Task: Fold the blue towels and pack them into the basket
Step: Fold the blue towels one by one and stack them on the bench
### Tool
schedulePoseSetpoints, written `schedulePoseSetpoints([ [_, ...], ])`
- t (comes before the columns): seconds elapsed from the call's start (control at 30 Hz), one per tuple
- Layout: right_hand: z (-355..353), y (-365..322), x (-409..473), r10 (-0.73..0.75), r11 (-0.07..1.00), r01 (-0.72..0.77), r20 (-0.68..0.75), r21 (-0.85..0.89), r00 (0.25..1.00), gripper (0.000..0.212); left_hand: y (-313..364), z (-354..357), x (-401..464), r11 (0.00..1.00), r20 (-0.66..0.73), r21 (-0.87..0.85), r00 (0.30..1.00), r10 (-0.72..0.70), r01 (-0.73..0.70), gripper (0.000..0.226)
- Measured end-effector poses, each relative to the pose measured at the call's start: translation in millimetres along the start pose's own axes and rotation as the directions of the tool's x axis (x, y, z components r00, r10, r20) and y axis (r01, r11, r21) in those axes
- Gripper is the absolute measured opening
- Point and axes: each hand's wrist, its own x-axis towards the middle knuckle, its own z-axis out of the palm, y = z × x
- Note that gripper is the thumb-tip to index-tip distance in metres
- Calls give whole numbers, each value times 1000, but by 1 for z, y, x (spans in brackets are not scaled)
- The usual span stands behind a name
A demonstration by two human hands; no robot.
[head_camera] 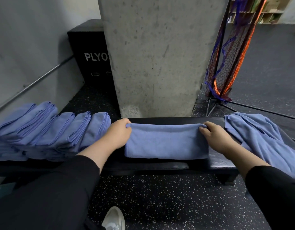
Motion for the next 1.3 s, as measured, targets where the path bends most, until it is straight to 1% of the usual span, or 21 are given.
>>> schedulePoseSetpoints([
  [0.1,13,3,21,45,998,-48,-71,-37,996,25,-1,12,15,996,-78,84,997,26,-19,17],
  [0.17,20,6,35,78,995,-85,-129,-51,989,30,-1,17,27,989,-104,144,994,42,-27,15],
  [0.2,23,7,42,89,993,-99,-142,-66,986,32,-1,19,33,985,-110,170,993,48,-29,14],
  [0.3,33,8,56,120,979,-139,-128,-151,984,25,-8,29,51,962,-122,265,987,104,-69,19],
  [0.37,39,7,59,136,956,-165,-131,-243,982,40,-14,37,60,937,-117,327,979,167,-121,26],
  [0.43,44,3,57,73,933,-129,-173,-336,982,41,-14,45,62,906,-63,364,965,256,-217,32],
  [0.5,49,-6,52,-55,925,-15,-174,-379,983,31,-9,52,57,862,26,387,938,344,-327,38],
  [0.57,56,-17,46,-162,924,108,-118,-368,980,22,-3,59,51,826,162,402,918,362,-396,44],
  [0.6,61,-24,43,-183,927,150,-64,-344,981,20,-2,64,48,808,243,410,905,350,-423,47],
  [0.67,74,-35,33,-146,929,160,68,-334,987,22,-2,71,45,775,363,436,878,313,-457,51],
  [0.7,82,-40,28,-112,913,151,125,-379,986,24,-1,72,45,771,383,442,874,300,-458,52],
  [0.73,88,-43,24,-90,884,154,161,-441,983,27,0,72,45,778,385,439,877,288,-449,51],
  [0.8,96,-46,17,-68,838,148,170,-525,983,33,1,71,45,795,380,430,885,270,-428,50],
  [0.93,100,-53,13,-13,818,88,134,-569,991,38,2,67,42,780,370,462,891,264,-423,44],
  [1.07,109,-62,23,22,790,73,147,-609,989,42,-3,61,36,779,354,476,899,257,-409,45],
  [1.13,115,-67,30,38,782,76,169,-619,985,40,-6,56,32,777,353,484,902,248,-403,42],
  [1.2,122,-71,37,51,790,82,198,-608,979,34,-7,52,28,766,384,483,889,250,-425,35],
  [1.3,128,-75,53,21,822,126,250,-556,968,29,-3,45,17,750,471,412,826,310,-517,32],
])
